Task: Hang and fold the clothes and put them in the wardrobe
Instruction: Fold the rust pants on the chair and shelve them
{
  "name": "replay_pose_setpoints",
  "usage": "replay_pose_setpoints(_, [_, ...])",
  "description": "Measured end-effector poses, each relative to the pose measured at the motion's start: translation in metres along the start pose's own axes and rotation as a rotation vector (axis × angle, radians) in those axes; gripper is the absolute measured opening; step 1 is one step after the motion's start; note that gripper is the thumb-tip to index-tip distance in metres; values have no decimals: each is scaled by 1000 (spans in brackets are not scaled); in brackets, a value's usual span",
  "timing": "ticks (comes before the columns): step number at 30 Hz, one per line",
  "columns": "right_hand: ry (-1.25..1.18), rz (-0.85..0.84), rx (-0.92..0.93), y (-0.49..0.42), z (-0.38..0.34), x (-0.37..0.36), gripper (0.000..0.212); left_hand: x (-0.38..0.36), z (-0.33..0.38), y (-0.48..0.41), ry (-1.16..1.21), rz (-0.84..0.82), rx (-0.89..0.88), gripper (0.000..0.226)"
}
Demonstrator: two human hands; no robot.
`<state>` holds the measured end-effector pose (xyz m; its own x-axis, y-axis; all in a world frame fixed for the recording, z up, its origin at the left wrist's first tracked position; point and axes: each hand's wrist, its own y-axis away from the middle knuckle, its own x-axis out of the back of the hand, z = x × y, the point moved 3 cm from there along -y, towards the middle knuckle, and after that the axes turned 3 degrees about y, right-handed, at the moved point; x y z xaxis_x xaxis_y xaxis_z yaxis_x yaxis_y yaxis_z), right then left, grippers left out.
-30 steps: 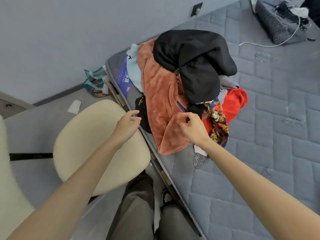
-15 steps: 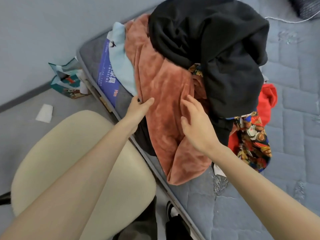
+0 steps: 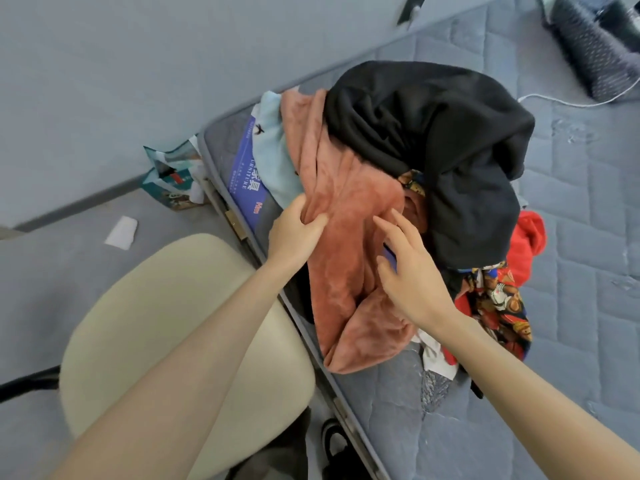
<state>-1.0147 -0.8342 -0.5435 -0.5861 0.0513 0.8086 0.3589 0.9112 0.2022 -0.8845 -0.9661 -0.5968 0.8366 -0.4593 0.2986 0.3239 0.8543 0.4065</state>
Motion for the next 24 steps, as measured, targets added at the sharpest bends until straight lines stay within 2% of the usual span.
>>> replay_pose_setpoints(2, [7, -9, 20, 6, -6, 7, 55, 6, 8, 15, -148, 108, -65, 32])
replay_pose_setpoints(4, [-15, -16, 11, 12, -8, 14, 52, 9, 12, 26, -180, 140, -37, 35])
replay_pose_setpoints(8, [-22, -22, 15, 32, -6, 32, 48, 12, 19, 39, -32, 6, 104, 27])
replay_pose_setpoints(13, [-50, 34, 57, 57, -2, 60, 46, -6, 25, 108, 157, -200, 35, 19])
replay_pose_setpoints(15, [-85, 45, 52, 65, -2, 66, 42, -17, 7, 152, 135, -266, 43, 13])
replay_pose_setpoints(19, [6, -105, 28, 80, 2, 49, 39, -36, -43, 214, 104, -369, 155, 19])
replay_pose_setpoints(22, [110, -258, 18, 82, 7, 23, 42, -36, -61, 215, 172, -330, 200, 20])
replay_pose_setpoints(24, [164, -274, 10, 73, 7, 12, 43, -34, -67, 202, 195, -330, 200, 20])
